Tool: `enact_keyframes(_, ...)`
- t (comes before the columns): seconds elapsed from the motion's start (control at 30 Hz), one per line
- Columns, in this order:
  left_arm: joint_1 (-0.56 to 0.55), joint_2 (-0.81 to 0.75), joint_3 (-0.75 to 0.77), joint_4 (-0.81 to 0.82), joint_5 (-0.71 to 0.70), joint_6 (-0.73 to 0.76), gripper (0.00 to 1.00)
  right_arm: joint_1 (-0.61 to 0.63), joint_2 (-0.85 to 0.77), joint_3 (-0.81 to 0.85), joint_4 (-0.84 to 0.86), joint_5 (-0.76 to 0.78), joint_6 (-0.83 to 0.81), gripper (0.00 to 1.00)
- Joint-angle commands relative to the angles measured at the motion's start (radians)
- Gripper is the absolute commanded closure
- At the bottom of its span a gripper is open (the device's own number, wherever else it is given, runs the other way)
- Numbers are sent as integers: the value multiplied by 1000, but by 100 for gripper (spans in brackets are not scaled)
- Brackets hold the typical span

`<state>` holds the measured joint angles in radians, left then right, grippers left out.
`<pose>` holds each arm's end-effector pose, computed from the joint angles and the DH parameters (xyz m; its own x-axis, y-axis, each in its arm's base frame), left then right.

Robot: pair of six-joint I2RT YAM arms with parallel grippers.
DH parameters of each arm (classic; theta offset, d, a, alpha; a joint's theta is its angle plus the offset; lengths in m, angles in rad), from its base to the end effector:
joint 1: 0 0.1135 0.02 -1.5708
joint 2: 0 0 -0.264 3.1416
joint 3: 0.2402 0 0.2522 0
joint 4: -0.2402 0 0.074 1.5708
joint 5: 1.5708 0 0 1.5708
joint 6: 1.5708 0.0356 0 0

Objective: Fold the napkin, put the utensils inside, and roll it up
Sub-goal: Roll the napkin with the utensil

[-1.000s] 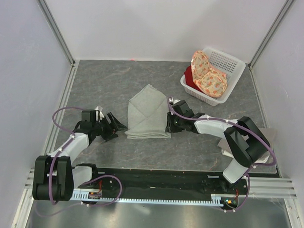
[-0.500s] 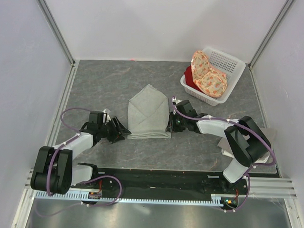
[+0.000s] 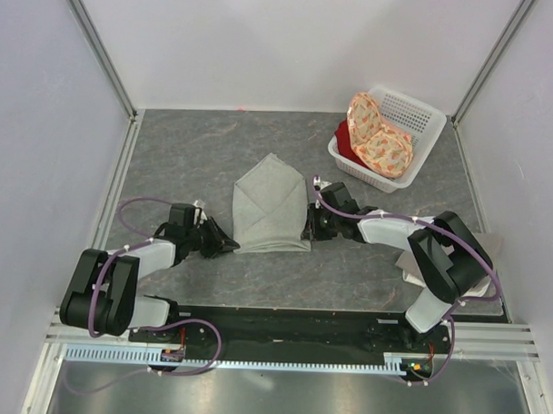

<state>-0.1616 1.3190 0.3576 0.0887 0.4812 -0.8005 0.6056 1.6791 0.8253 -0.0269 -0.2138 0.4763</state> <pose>0.2061 -0.0503 0.1218 -0.8396 -0.5077 -0.1931 -0.2389 0.6644 -0.7082 0.2621 0.1906 0.1468 -0.8694 -0.0570 -0.4907 -0.3024 0.8470 0.4373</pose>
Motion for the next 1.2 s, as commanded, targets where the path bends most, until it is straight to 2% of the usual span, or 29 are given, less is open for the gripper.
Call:
enact_keyframes(0.0,-13,23,-8,19,-10,-20,89,3,5,-9,-10,-9,-5,70)
enact_keyframes(0.07,-12,14,12,-1,-3,-16,98,2,-21,-8,-13,-6,-33,67)
enact_keyframes(0.1,-12,8,35,-32,-1,-14,98,3,-36,-9,-13,5,-51,67)
enact_keyframes(0.2,-10,-20,90,-82,22,3,98,26,-137,-26,-4,72,-132,57)
enact_keyframes(0.23,-10,-27,107,-134,34,18,98,60,-166,-32,8,135,-162,46)
enact_keyframes(0.3,-3,-26,157,-177,53,38,98,114,-246,-40,19,207,-249,36)
enact_keyframes(0.33,2,-26,174,-219,80,56,98,190,-263,-43,60,325,-281,29)
enact_keyframes(0.43,33,-9,214,-254,155,70,98,348,-271,-32,122,473,-392,21)
enact_keyframes(0.57,54,0,253,-299,180,98,98,479,-169,-9,264,672,-467,18)
enact_keyframes(0.83,88,-6,261,-326,204,119,98,684,99,123,439,899,-631,12)
enact_keyframes(1.03,108,-10,265,-343,217,135,98,704,241,207,460,899,-656,9)
enact_keyframes(1.17,122,-17,267,-354,220,142,98,700,297,248,420,962,-647,11)
